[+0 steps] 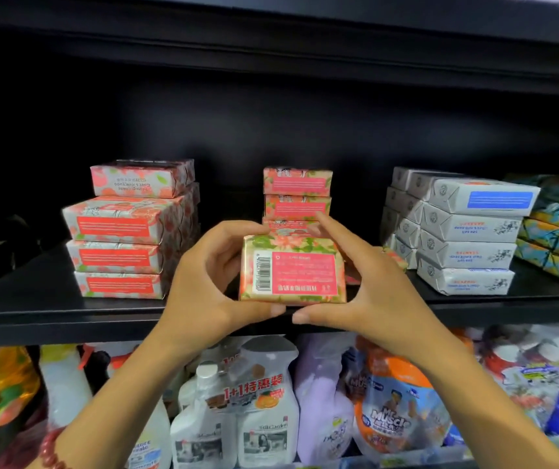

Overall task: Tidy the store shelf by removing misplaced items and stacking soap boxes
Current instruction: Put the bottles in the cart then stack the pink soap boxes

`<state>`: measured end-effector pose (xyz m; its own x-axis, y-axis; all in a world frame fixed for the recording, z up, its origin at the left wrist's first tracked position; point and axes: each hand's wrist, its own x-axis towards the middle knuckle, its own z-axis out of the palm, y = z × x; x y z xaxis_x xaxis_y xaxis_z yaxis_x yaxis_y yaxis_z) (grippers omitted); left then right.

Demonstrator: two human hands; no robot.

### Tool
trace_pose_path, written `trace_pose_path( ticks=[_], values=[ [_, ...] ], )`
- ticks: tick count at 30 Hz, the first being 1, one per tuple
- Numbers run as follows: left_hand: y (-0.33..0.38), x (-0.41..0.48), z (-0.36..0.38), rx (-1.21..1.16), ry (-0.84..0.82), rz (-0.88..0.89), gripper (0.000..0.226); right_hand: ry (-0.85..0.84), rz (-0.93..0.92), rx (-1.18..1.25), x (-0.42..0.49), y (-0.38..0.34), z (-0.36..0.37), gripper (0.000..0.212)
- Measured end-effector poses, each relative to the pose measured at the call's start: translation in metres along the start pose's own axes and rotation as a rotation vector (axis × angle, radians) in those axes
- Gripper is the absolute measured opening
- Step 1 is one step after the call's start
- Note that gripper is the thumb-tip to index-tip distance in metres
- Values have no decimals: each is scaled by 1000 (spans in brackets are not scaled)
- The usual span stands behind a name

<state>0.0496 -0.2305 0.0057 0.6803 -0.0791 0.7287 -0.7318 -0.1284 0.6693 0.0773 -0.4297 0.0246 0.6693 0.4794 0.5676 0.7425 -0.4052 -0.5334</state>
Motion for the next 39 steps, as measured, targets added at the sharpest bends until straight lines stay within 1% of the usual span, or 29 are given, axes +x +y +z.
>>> trace_pose_path(
  ticks=[1, 4, 7, 9, 11, 13, 16, 19, 21, 24, 25, 28, 29, 33, 36, 39],
  values=[
    [0, 0, 1, 14, -13, 12, 67, 1, 14, 15, 0, -2, -2, 103],
    [-1, 1, 8, 55, -35, 38, 65, 7, -20, -8, 5, -3, -8, 73],
    [-4, 0, 13, 95, -20, 83, 63, 69, -52, -10, 6, 1, -11, 61],
    [-7, 0, 14, 117, -13, 89, 69, 154, -118, -37, 4, 2, -11, 54],
    [-6, -1, 13, 23, 31, -24, 78, 253, -250, -163, 1, 2, -7, 46],
    [-3, -1, 13, -67, 85, -157, 76, 335, -381, -273, 0, 6, -1, 40],
    [0, 0, 13, -67, 54, -261, 64, 430, -463, -297, -1, 12, 6, 41],
    [3, 0, 16, -69, 25, -257, 54, 445, -496, -325, -2, 15, 10, 45],
    [4, 0, 16, -75, 28, -227, 54, 404, -472, -318, -1, 19, 10, 50],
    [3, 0, 13, -45, 35, -144, 66, 301, -426, -315, 0, 23, 6, 53],
    [4, 0, 12, -17, 29, -116, 66, 259, -405, -317, 0, 24, 3, 55],
    [2, 1, 9, 47, 4, -41, 65, 157, -344, -347, 0, 22, -4, 72],
    [1, 1, 9, 53, -7, -19, 64, 142, -343, -361, 1, 21, -6, 74],
    [-5, 0, 17, 55, 2, 40, 65, 142, -378, -434, 3, 21, -9, 63],
    [-13, -1, 18, 172, 21, 66, 65, 196, -400, -504, -1, 25, -12, 59],
    [-24, -4, 5, 426, 75, -10, 53, 290, -329, -520, -7, 34, -22, 62]
  ],
)
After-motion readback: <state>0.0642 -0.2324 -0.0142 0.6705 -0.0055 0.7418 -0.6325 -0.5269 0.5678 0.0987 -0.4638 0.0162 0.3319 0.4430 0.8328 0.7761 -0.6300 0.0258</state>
